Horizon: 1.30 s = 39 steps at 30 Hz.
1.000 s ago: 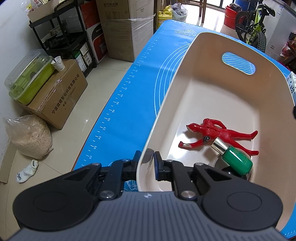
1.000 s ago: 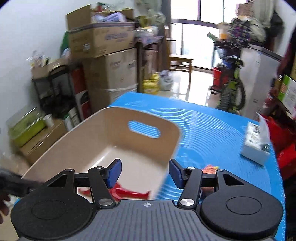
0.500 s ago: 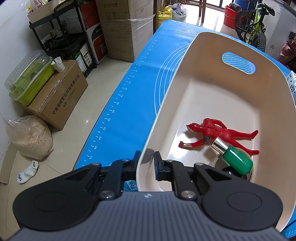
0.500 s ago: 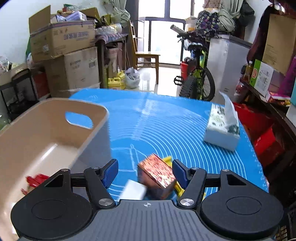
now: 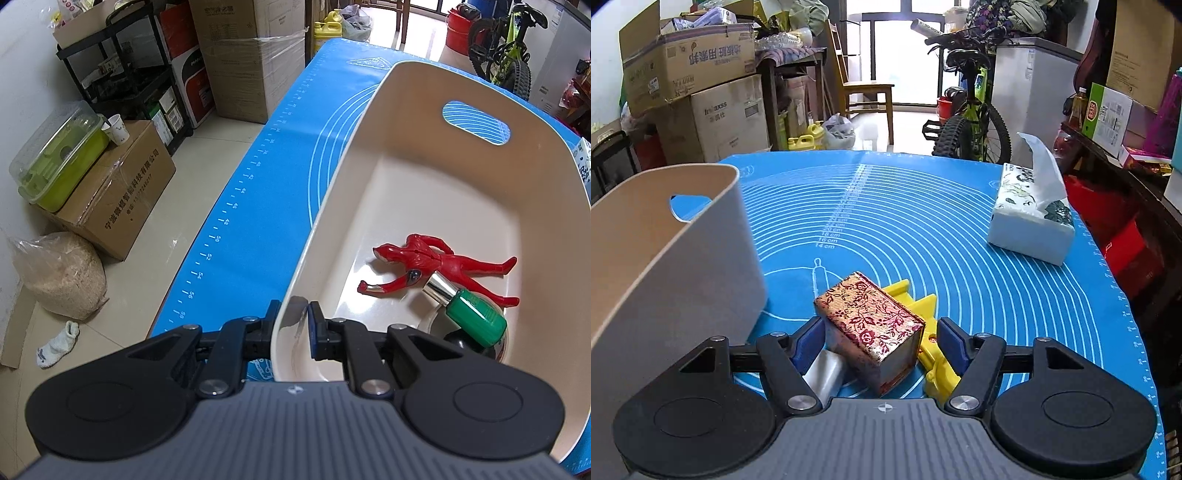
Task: Organize rigid objects
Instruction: 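Grasp the red patterned box with the right tool, then carry the red box into the bin and open the right tool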
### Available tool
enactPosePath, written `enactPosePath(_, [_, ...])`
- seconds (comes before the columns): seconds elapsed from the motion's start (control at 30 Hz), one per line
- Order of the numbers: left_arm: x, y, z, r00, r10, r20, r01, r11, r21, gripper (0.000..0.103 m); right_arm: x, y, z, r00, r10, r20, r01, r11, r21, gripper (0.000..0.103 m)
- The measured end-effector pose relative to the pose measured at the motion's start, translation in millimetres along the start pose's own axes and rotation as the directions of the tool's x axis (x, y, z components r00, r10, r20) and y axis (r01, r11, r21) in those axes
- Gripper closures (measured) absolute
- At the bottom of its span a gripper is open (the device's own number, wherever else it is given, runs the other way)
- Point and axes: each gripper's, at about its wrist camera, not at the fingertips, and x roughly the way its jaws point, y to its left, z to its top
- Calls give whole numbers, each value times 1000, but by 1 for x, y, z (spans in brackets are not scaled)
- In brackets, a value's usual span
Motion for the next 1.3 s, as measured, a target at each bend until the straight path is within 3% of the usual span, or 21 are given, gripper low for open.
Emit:
enactPosePath(0.2, [1,0,-1,1000,1,-1,-1,1000,5,86,8,6,-1,999,23,38,-23,1000,-15,30])
enactPosePath(0.37, [1,0,-1,1000,2,0,-2,1000,5,86,6,11,-2,998,41,42,-40,998,-39,52])
enactPosePath(0.47, [1,0,-1,1000,3,0,-3,1000,6,86,0,13,0,997,59,44,-57,998,-33,58])
enactPosePath(0.73, [2,0,-1,1000,0,-1,0,1000,1,86,-16,16,3,998,23,54,-22,999,-27,58])
enactPosePath(1.03, [1,-2,-1,1000,6,3,-6,1000,1,86,-54,16,20,988,2,156,-5,1000,18,58])
enactPosePath(1.3, [1,-2,-1,1000,6,3,-6,1000,2,86,-96,25,37,965,52,255,-69,996,62,58])
